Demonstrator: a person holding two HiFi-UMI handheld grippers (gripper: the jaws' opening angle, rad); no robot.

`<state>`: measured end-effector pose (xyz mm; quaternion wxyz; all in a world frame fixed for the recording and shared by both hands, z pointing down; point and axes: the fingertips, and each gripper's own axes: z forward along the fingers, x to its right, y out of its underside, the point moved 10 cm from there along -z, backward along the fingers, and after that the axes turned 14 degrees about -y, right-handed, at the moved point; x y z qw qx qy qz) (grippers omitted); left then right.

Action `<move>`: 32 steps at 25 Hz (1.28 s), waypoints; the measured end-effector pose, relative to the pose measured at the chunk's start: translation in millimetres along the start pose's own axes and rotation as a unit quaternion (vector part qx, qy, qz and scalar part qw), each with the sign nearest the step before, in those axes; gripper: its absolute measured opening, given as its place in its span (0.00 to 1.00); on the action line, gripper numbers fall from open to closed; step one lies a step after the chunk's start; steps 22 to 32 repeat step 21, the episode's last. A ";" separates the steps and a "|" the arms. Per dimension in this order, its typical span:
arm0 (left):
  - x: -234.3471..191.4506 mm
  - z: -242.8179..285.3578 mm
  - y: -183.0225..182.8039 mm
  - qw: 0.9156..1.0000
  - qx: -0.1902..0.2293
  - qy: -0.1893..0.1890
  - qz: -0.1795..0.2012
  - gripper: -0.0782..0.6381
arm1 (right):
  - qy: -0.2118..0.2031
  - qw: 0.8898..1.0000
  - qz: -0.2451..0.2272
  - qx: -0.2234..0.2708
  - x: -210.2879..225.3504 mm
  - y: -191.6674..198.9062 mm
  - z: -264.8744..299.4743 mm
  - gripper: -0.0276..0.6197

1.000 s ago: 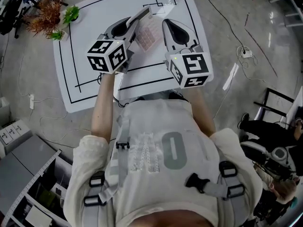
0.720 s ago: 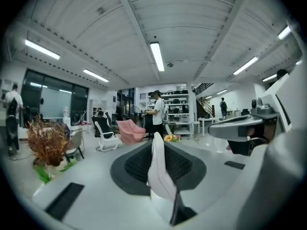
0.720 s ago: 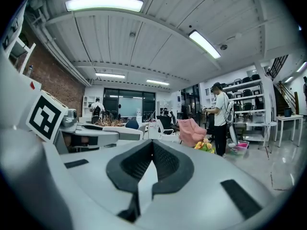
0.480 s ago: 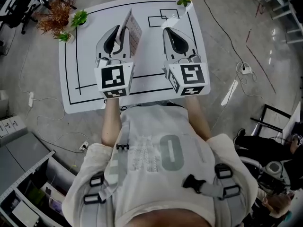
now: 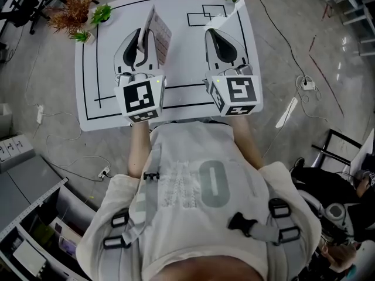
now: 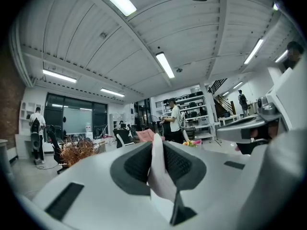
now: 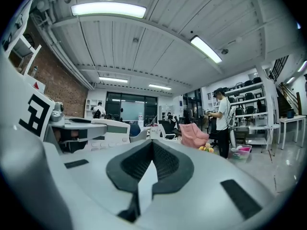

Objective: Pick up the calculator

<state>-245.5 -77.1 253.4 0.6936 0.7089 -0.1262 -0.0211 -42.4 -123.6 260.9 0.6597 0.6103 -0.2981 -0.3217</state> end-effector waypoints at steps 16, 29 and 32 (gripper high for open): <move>-0.9 10.1 5.3 1.000 -0.003 0.007 -0.008 0.22 | 0.016 1.000 0.006 -0.012 8.5 7.1 -0.8 0.05; -1.5 10.8 7.1 1.000 -0.002 0.011 -0.014 0.22 | 0.011 1.000 0.007 -0.019 9.0 12.3 -2.3 0.05; -1.5 10.8 7.1 1.000 -0.002 0.011 -0.014 0.22 | 0.011 1.000 0.007 -0.019 9.0 12.3 -2.3 0.05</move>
